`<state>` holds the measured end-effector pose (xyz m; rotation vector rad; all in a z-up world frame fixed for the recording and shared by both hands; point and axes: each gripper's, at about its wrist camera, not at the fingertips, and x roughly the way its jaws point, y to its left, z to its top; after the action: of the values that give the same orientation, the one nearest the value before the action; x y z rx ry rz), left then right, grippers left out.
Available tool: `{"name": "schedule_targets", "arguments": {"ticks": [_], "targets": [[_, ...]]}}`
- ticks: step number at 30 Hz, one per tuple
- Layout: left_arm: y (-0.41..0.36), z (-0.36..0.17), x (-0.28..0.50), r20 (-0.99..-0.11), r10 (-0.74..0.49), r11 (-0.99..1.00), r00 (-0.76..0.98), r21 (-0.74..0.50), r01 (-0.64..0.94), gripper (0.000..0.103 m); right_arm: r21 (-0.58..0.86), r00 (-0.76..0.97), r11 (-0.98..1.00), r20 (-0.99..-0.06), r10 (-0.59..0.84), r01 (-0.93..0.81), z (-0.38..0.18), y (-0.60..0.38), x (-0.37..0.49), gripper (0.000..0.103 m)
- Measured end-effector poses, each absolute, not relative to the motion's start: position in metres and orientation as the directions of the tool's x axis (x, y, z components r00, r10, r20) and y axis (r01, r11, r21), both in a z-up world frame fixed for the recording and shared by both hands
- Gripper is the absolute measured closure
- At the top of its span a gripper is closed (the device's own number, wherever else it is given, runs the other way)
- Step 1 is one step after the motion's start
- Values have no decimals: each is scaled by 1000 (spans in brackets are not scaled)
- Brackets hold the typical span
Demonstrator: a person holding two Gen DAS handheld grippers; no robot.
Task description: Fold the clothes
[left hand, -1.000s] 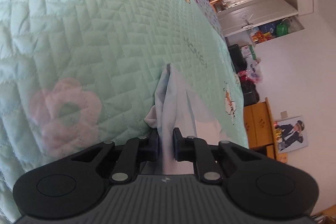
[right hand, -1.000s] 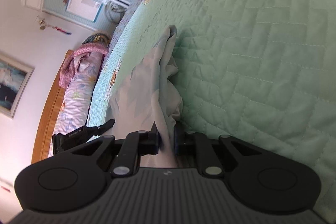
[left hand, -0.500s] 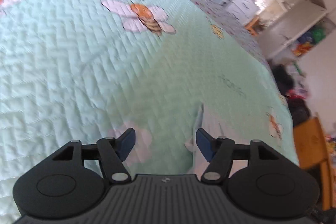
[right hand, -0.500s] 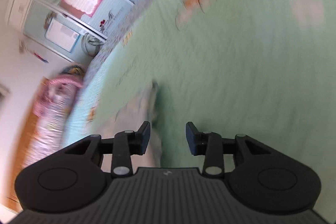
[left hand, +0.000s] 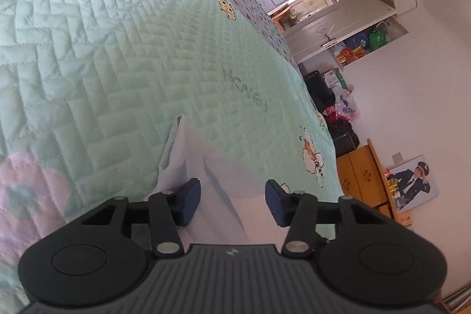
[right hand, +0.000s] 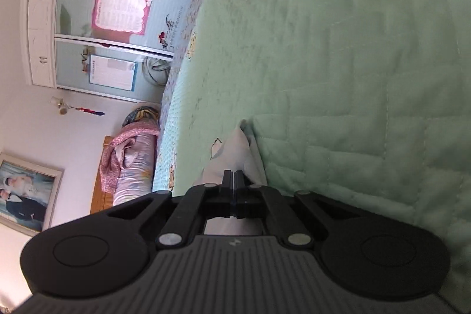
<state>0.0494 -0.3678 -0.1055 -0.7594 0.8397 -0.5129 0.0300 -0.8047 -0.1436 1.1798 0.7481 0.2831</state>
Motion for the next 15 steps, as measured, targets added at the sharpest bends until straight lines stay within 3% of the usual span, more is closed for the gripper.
{"name": "schedule_targets", "arguments": {"ticks": [1,4,5,7,11,13,15], "targets": [[-368,-101,49,-483,-662,647,574,-755,111,50,896,727,410,-395,562,170,-138,-803,30,99],[-374,-76,38,-529,-628,703,571,-700,126,45,861,750,502,-388,535,87,-97,-794,16,67],[-375,-68,30,-523,-633,707,570,-691,150,44,858,753,511,-372,542,55,-87,-792,6,63],[-379,-61,9,-517,-650,706,557,-683,189,38,849,758,529,-340,557,-9,-65,-788,-16,62],[-388,-73,-27,-537,-656,718,530,-659,222,35,905,722,424,-319,615,39,-80,-781,-63,57],[-389,-93,-27,-539,-644,725,542,-656,209,38,885,701,453,-389,597,106,-102,-775,-72,57],[-391,-99,-26,-549,-628,738,552,-644,199,40,858,699,499,-429,573,117,-120,-769,-74,70]]}}
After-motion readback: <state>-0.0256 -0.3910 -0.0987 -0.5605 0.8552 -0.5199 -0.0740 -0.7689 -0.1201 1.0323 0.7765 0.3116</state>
